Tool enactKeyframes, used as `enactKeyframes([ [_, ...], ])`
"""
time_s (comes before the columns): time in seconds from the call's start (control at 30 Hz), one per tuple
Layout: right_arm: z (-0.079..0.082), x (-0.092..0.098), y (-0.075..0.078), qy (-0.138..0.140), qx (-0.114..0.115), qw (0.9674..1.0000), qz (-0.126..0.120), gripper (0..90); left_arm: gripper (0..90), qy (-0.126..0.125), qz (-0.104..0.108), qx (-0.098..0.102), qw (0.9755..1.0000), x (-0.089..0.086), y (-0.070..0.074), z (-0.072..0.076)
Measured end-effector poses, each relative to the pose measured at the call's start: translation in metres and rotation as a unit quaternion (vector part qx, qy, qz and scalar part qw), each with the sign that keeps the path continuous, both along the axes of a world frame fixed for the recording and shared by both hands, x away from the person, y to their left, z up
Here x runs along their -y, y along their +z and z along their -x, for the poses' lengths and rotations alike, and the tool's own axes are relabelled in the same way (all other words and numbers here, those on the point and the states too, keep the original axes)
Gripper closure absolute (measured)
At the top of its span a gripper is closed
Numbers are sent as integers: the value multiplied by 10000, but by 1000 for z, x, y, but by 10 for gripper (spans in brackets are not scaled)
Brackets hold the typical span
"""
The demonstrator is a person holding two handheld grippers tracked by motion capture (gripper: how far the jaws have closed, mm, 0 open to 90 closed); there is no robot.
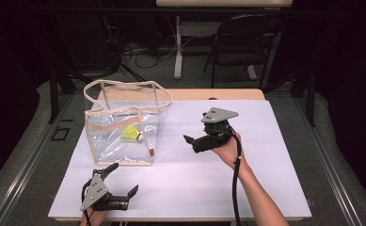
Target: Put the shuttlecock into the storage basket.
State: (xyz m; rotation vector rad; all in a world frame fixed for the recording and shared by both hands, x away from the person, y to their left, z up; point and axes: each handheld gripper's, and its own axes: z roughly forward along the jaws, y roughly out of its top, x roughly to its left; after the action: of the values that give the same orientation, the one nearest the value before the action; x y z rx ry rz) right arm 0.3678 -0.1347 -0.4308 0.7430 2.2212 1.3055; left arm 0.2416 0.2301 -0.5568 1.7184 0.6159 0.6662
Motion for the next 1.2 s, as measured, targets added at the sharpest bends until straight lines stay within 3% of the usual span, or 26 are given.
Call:
enactKeyframes([
  [0.63, 23, 28, -30, -211, -192, 9996, 28, 0, 2, -71, -24, -59, 10000, 7, -2, -5],
  [1.2, 47, 36, -34, -218, -13, 9997, 111, 0, 2, -69, -23, -23, 10000, 3, -1, 1],
])
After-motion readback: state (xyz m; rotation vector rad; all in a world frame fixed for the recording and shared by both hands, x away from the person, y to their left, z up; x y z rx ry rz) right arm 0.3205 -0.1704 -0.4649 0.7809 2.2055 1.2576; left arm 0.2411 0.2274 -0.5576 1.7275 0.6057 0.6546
